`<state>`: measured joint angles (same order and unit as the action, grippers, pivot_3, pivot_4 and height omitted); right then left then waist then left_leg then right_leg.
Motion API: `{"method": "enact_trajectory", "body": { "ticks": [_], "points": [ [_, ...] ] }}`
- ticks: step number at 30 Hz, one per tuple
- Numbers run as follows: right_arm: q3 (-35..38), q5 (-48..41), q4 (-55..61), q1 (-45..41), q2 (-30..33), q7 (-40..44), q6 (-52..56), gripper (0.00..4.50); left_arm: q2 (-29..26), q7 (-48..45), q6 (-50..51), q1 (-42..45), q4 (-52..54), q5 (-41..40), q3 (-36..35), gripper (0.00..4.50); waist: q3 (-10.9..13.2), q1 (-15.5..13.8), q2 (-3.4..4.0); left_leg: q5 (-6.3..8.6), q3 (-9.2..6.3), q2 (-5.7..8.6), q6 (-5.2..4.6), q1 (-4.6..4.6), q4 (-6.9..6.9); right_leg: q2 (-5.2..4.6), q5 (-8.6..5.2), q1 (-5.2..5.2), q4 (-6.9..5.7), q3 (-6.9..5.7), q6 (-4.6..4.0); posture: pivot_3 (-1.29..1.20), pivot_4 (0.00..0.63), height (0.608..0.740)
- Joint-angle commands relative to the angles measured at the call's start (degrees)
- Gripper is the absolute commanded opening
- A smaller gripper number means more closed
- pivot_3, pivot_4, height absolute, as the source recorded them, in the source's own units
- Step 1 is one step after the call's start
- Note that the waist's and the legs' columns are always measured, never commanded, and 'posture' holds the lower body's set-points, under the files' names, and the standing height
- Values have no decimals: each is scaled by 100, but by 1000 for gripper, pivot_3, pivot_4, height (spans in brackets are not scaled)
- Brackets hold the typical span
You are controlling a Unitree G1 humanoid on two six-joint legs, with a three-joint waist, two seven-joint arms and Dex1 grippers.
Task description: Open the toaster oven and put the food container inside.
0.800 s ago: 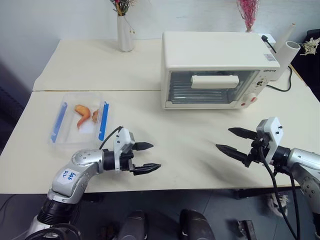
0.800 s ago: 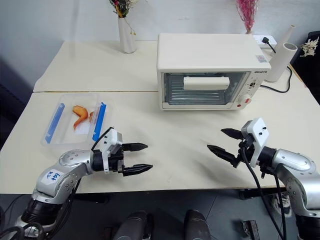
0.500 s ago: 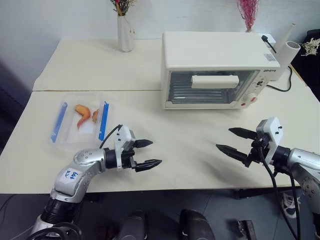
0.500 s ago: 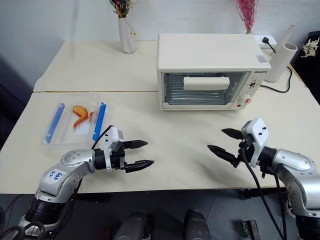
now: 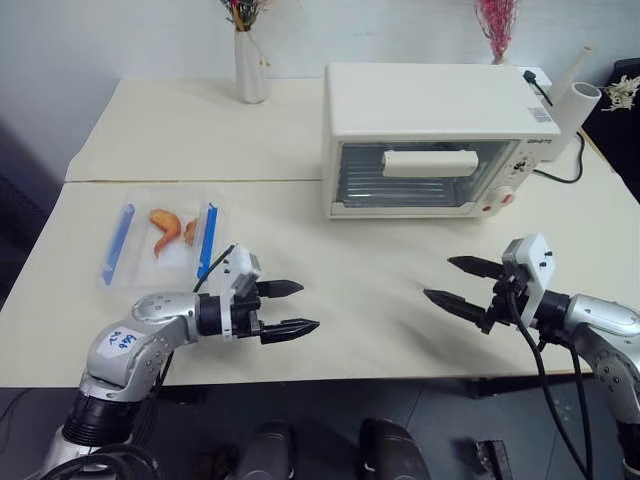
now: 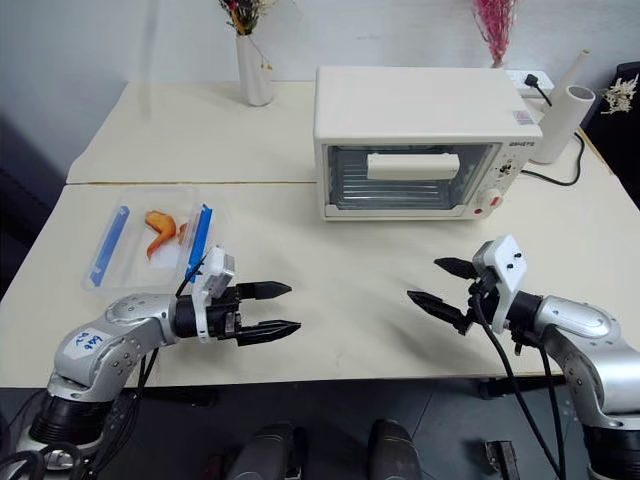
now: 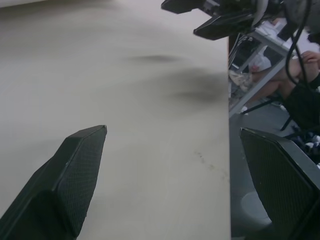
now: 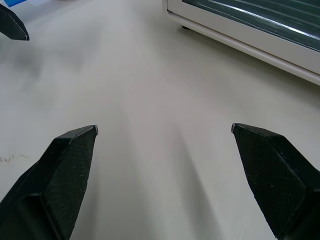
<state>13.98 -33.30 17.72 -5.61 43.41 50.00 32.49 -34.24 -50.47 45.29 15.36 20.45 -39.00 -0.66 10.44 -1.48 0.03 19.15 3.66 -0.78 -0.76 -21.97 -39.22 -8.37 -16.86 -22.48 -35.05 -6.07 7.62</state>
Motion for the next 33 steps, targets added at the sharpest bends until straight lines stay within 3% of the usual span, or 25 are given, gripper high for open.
{"method": "enact_trajectory", "body": {
  "ticks": [1, 7, 14, 22, 33],
  "points": [
    [108, -20, -112, -254, -99, -133, -126, 4499, 81, 194, 114, 177, 323, -315, -223, 4500, 0, 7, 0, 0, -1, 0, 0, 0, 0, 0, 0, 0, 0, 0, 0, 0, 150, 740],
    [341, -239, -727, -1170, -330, -489, 18, 4499, -24, 383, 721, 652, 730, -1254, -650, 4500, 1, 18, -1, -5, 0, 0, 3, 1, -1, 0, 0, -4, -6, 3, 0, 0, 150, 740],
    [312, -58, -1910, -2386, -338, -689, -94, 4499, -871, 31, 1167, 1717, 507, -2123, -1124, 4500, 2, 27, -3, -6, 6, 1, 6, 1, 1, 2, 0, -4, -7, 0, 0, 0, 150, 740],
    [45, 149, -2553, -3097, -451, -434, -357, 4499, -1094, -401, 791, 2662, -257, -1610, -704, 4500, 2, 43, -3, -9, 22, 3, 7, -9, 6, 5, 0, -9, -2, -9, 0, 0, 150, 740],
    [22, -519, -1261, -2722, -460, 13, 308, 4499, -757, -515, 85, 2793, -766, -780, -300, 4500, 3, 70, -4, -11, 23, -1, 10, -14, 5, 10, 0, -13, -3, -8, 0, 0, 150, 740]
  ]
}}
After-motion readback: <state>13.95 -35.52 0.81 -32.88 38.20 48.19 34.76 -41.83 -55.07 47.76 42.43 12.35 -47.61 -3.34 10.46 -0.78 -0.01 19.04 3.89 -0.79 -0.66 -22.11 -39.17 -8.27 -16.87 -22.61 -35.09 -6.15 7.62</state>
